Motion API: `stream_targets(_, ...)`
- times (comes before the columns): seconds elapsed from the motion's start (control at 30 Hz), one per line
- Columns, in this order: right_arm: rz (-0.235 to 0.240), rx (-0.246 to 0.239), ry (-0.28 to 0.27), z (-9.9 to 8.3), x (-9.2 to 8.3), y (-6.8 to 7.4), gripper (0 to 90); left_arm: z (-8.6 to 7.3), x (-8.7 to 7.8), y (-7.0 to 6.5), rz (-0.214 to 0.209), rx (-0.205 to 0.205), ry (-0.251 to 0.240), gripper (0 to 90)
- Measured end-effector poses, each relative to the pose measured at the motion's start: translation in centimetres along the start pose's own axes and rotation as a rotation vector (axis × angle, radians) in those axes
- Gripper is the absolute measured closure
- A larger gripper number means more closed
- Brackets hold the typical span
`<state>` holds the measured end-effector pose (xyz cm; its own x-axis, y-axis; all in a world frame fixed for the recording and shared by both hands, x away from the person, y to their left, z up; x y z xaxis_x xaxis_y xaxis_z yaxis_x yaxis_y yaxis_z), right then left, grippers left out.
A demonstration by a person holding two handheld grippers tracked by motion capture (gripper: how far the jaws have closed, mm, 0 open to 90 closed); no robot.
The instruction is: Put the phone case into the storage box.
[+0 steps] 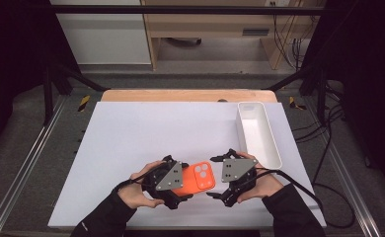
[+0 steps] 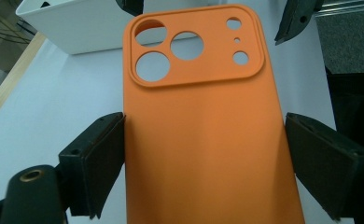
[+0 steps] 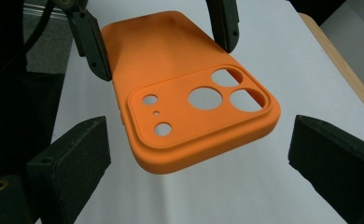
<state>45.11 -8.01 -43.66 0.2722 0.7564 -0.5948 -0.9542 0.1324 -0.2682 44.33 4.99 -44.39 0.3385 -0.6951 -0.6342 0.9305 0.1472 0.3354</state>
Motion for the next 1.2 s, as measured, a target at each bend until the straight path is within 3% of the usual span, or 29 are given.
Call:
stream_targets(0.47, 0.051, -0.053, -0.014, -0.1, 0.6, 0.4, 6.1, 0.4, -0.1, -0.6, -0.024, 0.027, -0.013, 13.8)
stream_targets(1.2, 0.147, -0.056, -0.086, 0.3, 1.5, 1.1, 8.7, 0.7, -0.1, -1.3, -0.061, 0.051, -0.037, 13.9)
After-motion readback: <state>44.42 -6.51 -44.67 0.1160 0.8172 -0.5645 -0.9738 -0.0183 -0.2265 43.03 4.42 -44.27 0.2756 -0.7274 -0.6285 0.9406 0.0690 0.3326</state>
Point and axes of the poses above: each handheld gripper's, and its own axes: x roughly forward along the jaws, z roughly out of its top, y roughly to its left, the point moved 8 cm from there along x, roughly forward along the jaws, and after that the axes turned 2 degrees about z, right-handed, at the moved point
